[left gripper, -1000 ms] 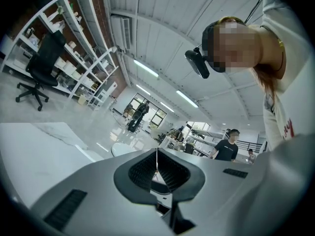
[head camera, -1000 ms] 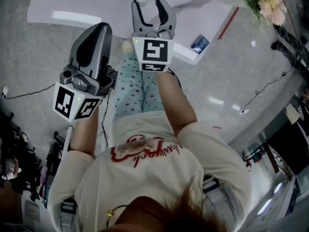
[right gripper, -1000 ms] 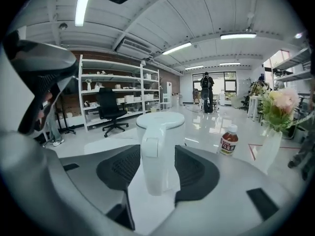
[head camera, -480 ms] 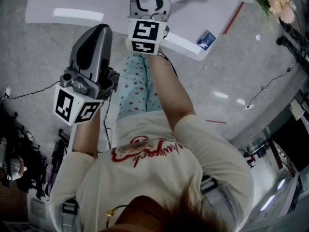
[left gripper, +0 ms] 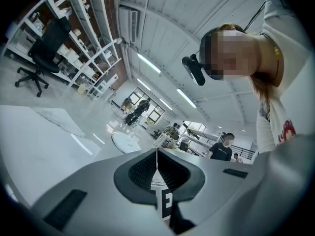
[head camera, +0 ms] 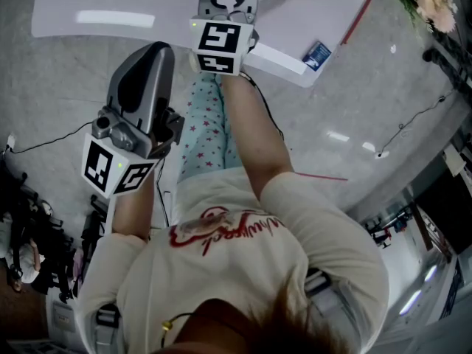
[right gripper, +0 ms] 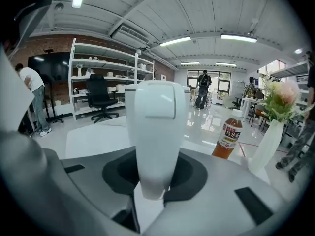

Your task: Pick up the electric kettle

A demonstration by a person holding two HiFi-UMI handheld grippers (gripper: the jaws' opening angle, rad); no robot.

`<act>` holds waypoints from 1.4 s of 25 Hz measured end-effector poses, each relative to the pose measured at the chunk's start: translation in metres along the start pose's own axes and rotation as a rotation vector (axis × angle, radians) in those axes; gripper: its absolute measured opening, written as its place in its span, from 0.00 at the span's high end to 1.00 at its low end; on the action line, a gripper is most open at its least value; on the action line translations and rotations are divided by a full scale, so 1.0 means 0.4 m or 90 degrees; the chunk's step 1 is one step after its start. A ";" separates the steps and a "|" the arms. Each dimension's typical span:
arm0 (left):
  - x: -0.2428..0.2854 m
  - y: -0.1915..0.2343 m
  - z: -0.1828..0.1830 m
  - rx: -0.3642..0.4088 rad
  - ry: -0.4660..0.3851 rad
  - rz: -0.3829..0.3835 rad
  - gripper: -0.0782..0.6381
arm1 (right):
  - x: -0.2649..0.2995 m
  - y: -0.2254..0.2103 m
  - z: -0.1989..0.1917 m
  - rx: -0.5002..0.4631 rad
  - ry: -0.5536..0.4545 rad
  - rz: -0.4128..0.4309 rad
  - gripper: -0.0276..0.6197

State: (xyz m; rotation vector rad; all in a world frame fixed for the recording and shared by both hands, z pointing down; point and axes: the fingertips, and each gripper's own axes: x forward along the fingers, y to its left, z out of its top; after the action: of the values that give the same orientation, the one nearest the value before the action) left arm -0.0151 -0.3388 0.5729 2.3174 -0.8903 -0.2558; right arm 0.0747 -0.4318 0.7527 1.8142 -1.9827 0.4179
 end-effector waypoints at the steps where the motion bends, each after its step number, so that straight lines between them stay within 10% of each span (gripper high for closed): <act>1: 0.001 -0.001 0.002 -0.001 0.000 -0.002 0.87 | 0.000 -0.001 0.002 -0.003 0.000 0.001 0.79; 35: 0.067 0.039 0.043 0.008 0.006 0.014 0.87 | 0.020 -0.062 0.189 0.146 -0.156 0.139 0.80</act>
State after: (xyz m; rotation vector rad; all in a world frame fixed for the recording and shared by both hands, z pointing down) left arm -0.0099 -0.3740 0.5704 2.3167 -0.9141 -0.2298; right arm 0.0912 -0.4780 0.6895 1.8656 -2.4001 0.5314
